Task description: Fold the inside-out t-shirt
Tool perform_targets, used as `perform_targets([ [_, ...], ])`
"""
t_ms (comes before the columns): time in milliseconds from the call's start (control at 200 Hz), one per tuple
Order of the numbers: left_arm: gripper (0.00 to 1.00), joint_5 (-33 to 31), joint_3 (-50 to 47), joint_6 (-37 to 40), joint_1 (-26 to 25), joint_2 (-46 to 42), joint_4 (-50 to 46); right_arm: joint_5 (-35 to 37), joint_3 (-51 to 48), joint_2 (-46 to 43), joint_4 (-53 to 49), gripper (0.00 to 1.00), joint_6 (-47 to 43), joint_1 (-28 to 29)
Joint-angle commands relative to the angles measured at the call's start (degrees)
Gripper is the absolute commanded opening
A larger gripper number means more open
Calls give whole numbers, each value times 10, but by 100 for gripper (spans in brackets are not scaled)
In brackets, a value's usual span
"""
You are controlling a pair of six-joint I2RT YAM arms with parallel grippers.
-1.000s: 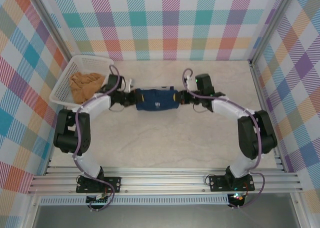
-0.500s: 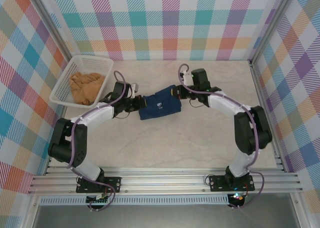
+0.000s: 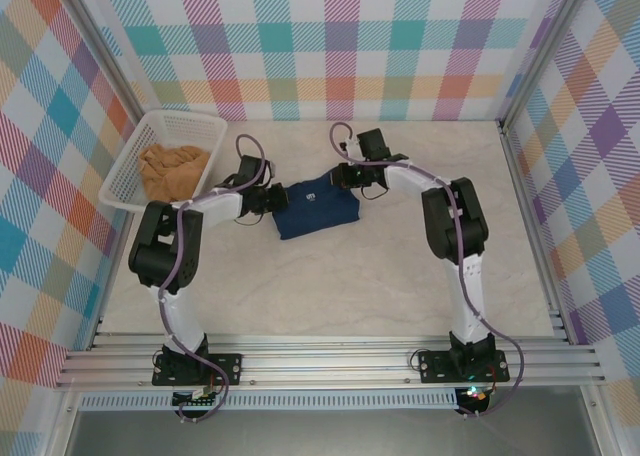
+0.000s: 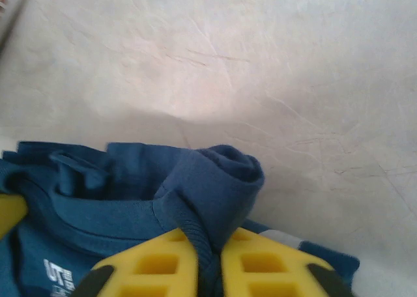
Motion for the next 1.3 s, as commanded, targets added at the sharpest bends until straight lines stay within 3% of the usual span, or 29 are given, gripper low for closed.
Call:
perform_targets([
  [0,29,-35,25,-2,6,15,11,19,73,27,-68,21,-21,-4],
  [140,49,-62,58,9,7,4,-39,49,83,-12,-126,35,-33,-10],
  [365,75,-98,-9,-22,7,-97,-72,45,-93,-155,-110,55,-9,-20],
  [510,75,4,-67,-55,1,-135,-40,0,-109,-145,-100,64,24,-20],
  [710,64,49,-63,-33,-15,-139,-4,-36,-94,-123,-60,53,28,-10],
  [995,61,23,-1,-15,-14,-41,4,-39,-55,-82,-28,46,21,12],
  [1295,64,-5,40,-10,-3,33,-5,-18,27,8,-86,43,21,-2],
])
